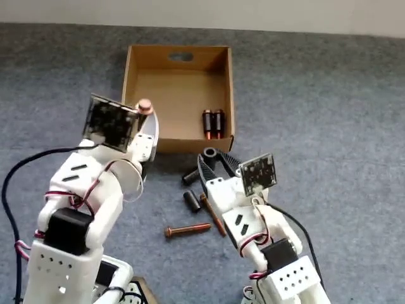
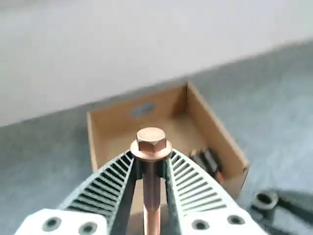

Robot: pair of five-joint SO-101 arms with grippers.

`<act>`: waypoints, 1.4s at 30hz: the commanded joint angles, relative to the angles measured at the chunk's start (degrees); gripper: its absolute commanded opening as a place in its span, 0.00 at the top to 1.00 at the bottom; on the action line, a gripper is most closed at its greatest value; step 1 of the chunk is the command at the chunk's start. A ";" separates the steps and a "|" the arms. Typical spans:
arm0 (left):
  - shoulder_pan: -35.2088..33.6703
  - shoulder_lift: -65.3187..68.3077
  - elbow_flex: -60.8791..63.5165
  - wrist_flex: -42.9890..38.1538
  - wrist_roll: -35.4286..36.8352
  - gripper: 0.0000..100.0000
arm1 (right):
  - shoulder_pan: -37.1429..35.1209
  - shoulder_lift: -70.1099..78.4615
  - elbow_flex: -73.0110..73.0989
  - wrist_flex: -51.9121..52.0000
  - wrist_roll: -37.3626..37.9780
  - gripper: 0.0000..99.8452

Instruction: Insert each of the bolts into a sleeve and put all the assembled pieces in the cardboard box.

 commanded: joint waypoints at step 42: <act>18.24 11.65 8.40 -27.43 9.67 0.99 | -0.22 -0.66 1.71 -10.07 -0.18 0.99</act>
